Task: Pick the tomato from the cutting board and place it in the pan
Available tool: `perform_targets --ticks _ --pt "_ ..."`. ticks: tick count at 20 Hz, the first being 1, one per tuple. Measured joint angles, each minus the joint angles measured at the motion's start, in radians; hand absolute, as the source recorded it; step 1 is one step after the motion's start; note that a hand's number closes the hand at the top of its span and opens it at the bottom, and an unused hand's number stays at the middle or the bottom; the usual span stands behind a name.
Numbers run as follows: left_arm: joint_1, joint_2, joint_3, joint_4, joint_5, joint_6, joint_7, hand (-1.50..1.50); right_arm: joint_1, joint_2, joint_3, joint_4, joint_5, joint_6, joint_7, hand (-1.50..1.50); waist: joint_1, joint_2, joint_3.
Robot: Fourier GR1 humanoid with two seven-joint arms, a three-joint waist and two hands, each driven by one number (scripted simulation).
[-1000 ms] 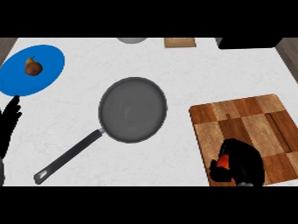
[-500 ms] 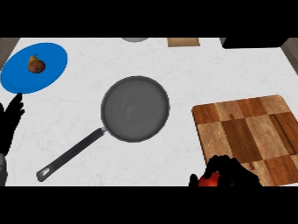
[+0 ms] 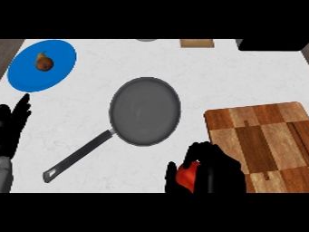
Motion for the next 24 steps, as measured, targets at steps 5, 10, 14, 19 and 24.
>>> perform_targets --ticks 5,10,14,19,24 --pt "-0.029 0.008 0.005 0.009 0.002 -0.013 0.015 0.0 -0.19 0.015 -0.093 0.151 -0.15 -0.066 0.013 1.5 0.009 0.004 0.0" --pt "-0.035 -0.007 0.001 0.022 -0.004 -0.008 0.002 0.0 -0.372 0.019 -0.204 0.378 -0.298 -0.186 -0.006 1.5 0.021 0.007 0.001" --pt "-0.04 -0.019 -0.006 0.033 -0.013 -0.003 -0.009 0.0 -0.476 0.021 -0.256 0.6 -0.408 -0.305 -0.043 1.5 0.027 0.009 0.001" --pt "-0.048 -0.016 -0.01 0.028 -0.017 -0.01 -0.005 0.0 -0.603 0.023 -0.277 0.882 -0.559 -0.468 -0.104 1.5 0.042 0.012 0.001" --pt "-0.077 -0.027 -0.023 0.029 -0.026 -0.008 0.005 0.0 -0.698 0.023 -0.301 1.107 -0.741 -0.596 -0.234 1.5 0.064 0.021 0.002"
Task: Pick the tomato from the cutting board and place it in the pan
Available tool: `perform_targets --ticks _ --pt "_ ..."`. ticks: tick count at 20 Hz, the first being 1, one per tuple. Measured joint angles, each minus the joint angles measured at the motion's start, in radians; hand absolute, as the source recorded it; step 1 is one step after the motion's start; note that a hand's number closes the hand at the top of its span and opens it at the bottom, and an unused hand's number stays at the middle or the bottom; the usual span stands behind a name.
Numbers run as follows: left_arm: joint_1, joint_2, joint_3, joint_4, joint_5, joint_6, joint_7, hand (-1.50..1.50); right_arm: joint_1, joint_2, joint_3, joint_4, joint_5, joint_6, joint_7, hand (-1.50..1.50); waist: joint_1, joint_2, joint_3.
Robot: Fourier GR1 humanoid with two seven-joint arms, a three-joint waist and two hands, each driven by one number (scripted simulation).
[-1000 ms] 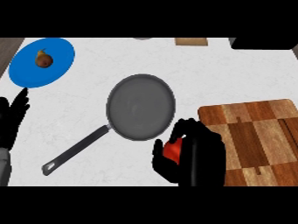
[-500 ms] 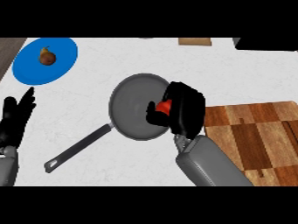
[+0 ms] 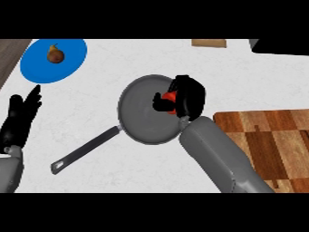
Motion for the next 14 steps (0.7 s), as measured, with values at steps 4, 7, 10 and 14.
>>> perform_targets --ticks 4,7,10,14 --pt "-0.019 -0.008 -0.014 0.009 -0.007 -0.004 -0.004 0.0 -0.036 0.0 -0.008 0.081 -0.162 -0.078 -0.088 -1.5 0.021 0.008 0.001" --pt "-0.04 -0.012 -0.024 0.005 -0.013 -0.005 0.011 0.0 -0.043 0.001 -0.013 0.136 -0.273 -0.115 -0.168 -1.5 0.036 0.013 0.002" --pt "-0.052 -0.015 -0.03 0.008 -0.012 -0.012 0.01 0.0 -0.062 0.001 -0.013 0.182 -0.357 -0.154 -0.236 -1.5 0.05 0.017 0.002" --pt "-0.07 -0.01 -0.028 0.014 -0.009 -0.022 0.016 0.0 -0.095 0.001 -0.017 0.218 -0.452 -0.2 -0.323 -1.5 0.06 0.019 0.002"
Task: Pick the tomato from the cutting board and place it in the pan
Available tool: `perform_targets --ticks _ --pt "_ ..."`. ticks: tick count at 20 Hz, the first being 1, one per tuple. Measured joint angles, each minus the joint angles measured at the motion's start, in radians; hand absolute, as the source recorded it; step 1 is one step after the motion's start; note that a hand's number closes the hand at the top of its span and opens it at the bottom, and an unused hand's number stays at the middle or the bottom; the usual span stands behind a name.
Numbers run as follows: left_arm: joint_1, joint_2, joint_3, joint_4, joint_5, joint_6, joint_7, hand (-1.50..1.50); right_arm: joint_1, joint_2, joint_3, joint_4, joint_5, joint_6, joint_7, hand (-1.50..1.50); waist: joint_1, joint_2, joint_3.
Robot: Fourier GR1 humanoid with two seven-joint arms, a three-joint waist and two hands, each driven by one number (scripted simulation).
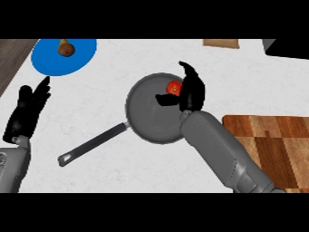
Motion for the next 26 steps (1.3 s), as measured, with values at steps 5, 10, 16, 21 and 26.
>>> perform_targets --ticks 5,10,16,21,26 --pt "0.005 -0.003 0.0 -0.002 -0.002 0.002 -0.003 0.0 0.004 -0.002 -0.007 -0.004 -0.091 -0.102 -0.132 -1.5 0.005 -0.001 0.0" --pt "0.031 -0.01 0.007 0.007 0.0 0.01 -0.024 0.0 -0.01 -0.004 -0.032 0.003 -0.173 -0.179 -0.237 -1.5 -0.017 -0.008 -0.001" --pt "0.062 -0.001 0.026 -0.006 -0.004 0.025 -0.009 0.0 0.032 -0.005 -0.044 -0.032 -0.266 -0.258 -0.311 -1.5 -0.066 -0.025 -0.002" --pt "0.117 0.02 0.06 -0.032 0.013 0.018 -0.008 0.0 0.181 -0.026 -0.066 -0.172 -0.277 -0.289 -0.372 -1.5 -0.115 -0.039 -0.003" --pt "0.144 0.022 0.077 -0.04 0.011 0.028 -0.01 0.0 0.402 -0.117 -0.023 -0.445 -0.251 -0.28 -0.35 -1.5 -0.145 -0.047 -0.005"
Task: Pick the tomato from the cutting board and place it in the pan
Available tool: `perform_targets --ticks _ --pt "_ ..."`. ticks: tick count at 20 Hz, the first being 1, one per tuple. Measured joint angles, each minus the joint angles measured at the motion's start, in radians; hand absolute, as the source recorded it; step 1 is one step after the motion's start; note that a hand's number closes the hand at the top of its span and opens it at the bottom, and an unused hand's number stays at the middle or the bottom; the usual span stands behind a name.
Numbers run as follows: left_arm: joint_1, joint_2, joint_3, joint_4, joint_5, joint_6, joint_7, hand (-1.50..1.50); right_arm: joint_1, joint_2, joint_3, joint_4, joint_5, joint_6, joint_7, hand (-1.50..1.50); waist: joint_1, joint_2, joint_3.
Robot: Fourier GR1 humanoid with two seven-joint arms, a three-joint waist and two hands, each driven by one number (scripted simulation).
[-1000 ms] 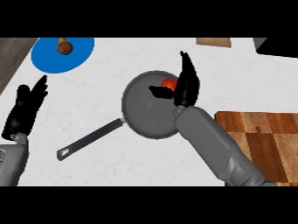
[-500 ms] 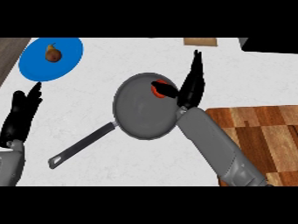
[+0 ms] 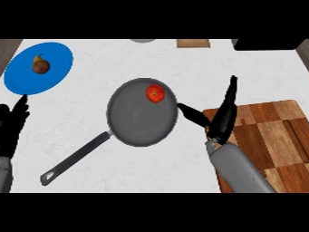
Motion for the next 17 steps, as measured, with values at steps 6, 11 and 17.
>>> perform_targets --ticks 6,11,17 --pt "0.018 0.003 0.011 -0.031 0.008 -0.005 0.02 0.0 0.281 -0.185 0.043 -0.373 0.019 0.046 0.057 -1.5 -0.01 -0.001 0.0" --pt "0.02 -0.004 0.012 -0.029 0.003 -0.003 0.013 0.0 0.529 -0.326 0.032 -0.636 -0.007 0.089 0.043 -1.5 -0.007 0.002 0.0" --pt "0.012 0.012 0.03 -0.005 0.014 -0.03 -0.002 0.0 0.793 -0.431 -0.051 -0.848 -0.099 0.169 -0.087 -1.5 -0.004 0.004 0.001"
